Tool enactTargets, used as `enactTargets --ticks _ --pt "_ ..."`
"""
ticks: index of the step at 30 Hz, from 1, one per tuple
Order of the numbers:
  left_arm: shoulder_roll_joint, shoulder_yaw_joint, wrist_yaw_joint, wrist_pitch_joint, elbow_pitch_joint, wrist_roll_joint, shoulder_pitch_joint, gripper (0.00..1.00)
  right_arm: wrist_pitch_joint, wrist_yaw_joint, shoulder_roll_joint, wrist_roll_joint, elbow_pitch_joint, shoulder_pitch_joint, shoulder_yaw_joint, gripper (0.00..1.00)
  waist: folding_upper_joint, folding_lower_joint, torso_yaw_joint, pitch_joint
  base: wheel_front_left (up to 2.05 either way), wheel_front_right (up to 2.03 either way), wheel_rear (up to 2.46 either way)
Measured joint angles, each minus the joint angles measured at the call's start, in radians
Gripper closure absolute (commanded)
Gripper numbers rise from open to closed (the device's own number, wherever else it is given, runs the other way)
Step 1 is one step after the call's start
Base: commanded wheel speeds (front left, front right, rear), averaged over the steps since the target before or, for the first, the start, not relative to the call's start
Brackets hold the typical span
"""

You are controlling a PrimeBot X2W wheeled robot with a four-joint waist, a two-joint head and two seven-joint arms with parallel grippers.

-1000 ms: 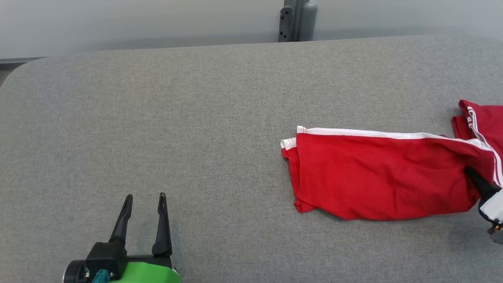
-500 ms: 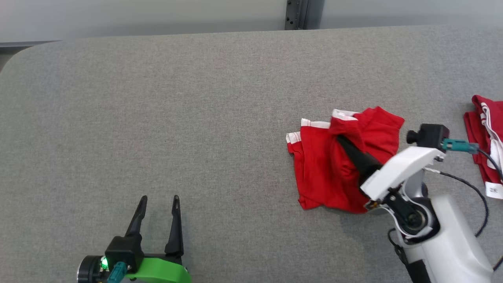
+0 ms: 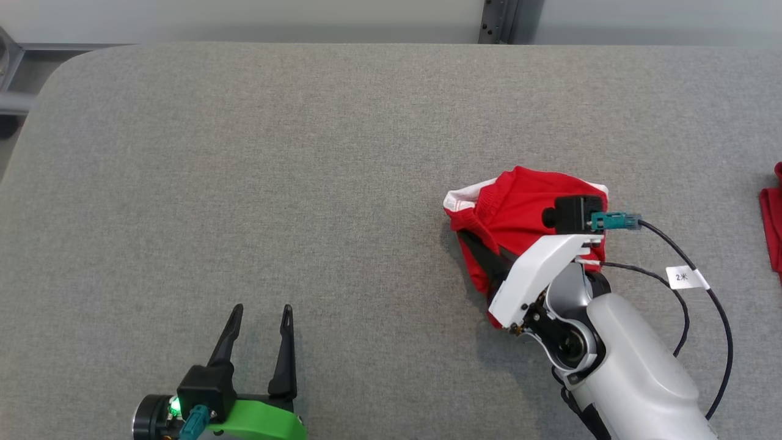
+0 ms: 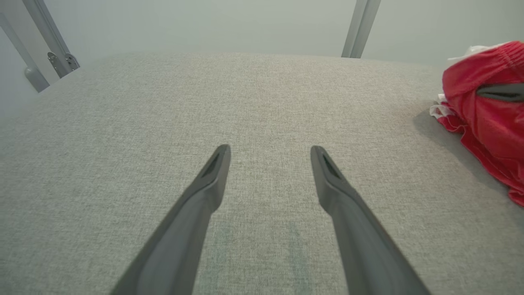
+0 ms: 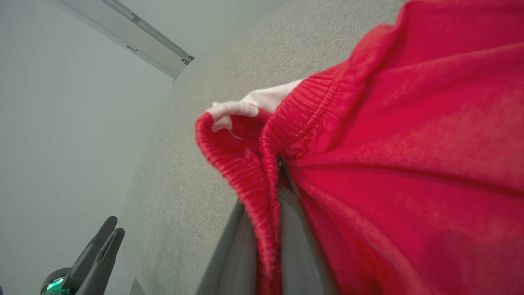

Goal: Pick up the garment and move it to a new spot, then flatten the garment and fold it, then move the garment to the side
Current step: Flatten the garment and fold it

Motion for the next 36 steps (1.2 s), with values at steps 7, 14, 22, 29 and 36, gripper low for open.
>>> enactTargets --ticks 7,14,22,29,36 --pt "0.0 0.001 0.003 0.0 0.005 -0.008 0.001 0.0 0.014 0.0 -0.001 -0.037 0.001 0.001 0.061 1.0 0.0 0.0 -0.005 -0.001 0.0 0.0 0.0" --pt "0.0 0.003 0.009 0.0 0.005 -0.016 0.0 0.0 0.017 0.0 -0.003 -0.141 -0.025 0.0 0.092 0.0 0.0 0.0 -0.016 0.001 0.0 0.0 0.0" --pt "0.0 0.028 0.022 0.0 0.004 -0.03 0.011 0.0 -0.089 0.0 -0.139 -0.238 -0.231 0.097 0.126 0.0 0.0 0.0 -0.026 -0.018 0.0 0.0 0.0" --pt "0.0 0.06 0.032 0.0 -0.009 -0.042 0.049 0.0 -0.316 0.0 -0.232 -0.409 -0.345 0.297 -0.055 0.0 0.0 0.0 -0.066 -0.041 0.0 0.0 0.0" --pt "0.0 0.057 0.036 0.0 -0.031 -0.052 0.067 0.0 -0.496 0.0 -0.216 -0.56 -0.273 0.446 -0.247 0.04 0.0 0.0 -0.099 -0.076 0.0 0.0 0.0"
